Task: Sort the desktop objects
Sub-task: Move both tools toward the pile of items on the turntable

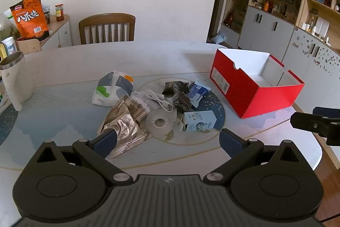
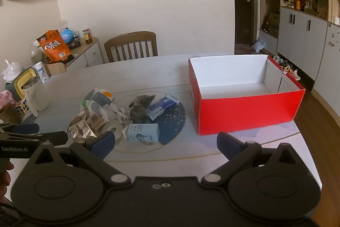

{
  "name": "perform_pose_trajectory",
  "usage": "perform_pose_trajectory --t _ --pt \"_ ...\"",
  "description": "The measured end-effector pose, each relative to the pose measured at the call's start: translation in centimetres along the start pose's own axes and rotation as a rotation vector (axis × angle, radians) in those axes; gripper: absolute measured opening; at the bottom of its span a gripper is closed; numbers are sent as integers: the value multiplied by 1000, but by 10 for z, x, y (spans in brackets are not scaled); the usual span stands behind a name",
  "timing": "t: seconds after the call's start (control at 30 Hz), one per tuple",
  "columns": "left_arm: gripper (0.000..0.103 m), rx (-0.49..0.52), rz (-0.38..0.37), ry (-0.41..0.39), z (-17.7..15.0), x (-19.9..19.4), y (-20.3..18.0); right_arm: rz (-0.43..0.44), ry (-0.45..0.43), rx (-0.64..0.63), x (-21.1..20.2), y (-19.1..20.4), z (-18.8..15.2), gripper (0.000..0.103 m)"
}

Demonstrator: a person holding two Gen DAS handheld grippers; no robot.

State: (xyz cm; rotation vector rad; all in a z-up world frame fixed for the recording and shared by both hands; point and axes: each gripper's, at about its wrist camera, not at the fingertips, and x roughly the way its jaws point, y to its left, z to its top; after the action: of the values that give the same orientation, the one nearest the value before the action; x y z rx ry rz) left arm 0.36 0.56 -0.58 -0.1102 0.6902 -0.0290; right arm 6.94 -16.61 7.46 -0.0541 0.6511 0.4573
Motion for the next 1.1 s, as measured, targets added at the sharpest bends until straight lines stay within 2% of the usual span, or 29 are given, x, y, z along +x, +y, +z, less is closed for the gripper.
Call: perform_pose_trajectory --t 0.33,0.57,0.77,1.1 --pt "103 -10 -38 -5 1 1 -3 30 -5 -2 -2 -1 3 103" --pt "103 -5 -8 -20 2 -3 -8 100 -15 -2 -5 -3 4 103" --pt "103 -11 22 -31 3 -7 -11 95 -38 -38 -10 -2 6 103" --pt "103 -48 18 -43 1 -11 -7 130 -44 -96 -13 4 7 103"
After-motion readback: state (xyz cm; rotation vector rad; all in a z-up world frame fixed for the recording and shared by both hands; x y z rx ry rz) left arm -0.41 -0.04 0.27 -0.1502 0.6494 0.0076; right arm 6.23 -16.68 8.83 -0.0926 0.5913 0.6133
